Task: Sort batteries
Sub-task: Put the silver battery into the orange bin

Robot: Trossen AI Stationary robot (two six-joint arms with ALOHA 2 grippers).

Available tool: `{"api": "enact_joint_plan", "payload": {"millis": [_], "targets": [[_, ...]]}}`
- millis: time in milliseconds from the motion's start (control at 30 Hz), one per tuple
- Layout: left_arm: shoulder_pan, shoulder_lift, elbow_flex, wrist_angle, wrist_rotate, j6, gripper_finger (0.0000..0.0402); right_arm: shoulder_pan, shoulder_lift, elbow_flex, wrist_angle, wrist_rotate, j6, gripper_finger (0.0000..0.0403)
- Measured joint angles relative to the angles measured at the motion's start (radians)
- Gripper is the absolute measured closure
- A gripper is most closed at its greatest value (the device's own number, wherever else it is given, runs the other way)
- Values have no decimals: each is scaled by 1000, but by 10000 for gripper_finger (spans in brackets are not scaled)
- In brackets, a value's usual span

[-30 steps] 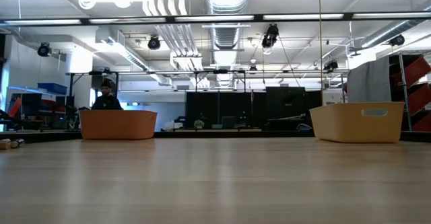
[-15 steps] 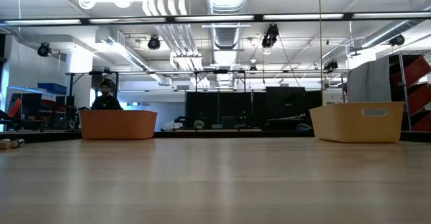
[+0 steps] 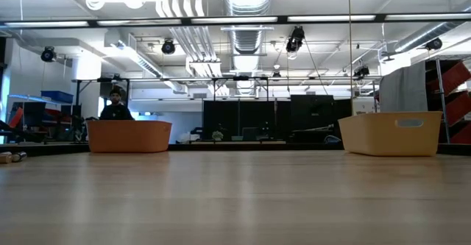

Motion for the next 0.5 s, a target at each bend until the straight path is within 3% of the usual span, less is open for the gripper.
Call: {"api": "enact_joint_plan", "payload": {"millis": [500], "targets": [[1, 77, 80, -11, 2, -21, 238, -88, 8, 2, 401, 39, -293, 378]]}}
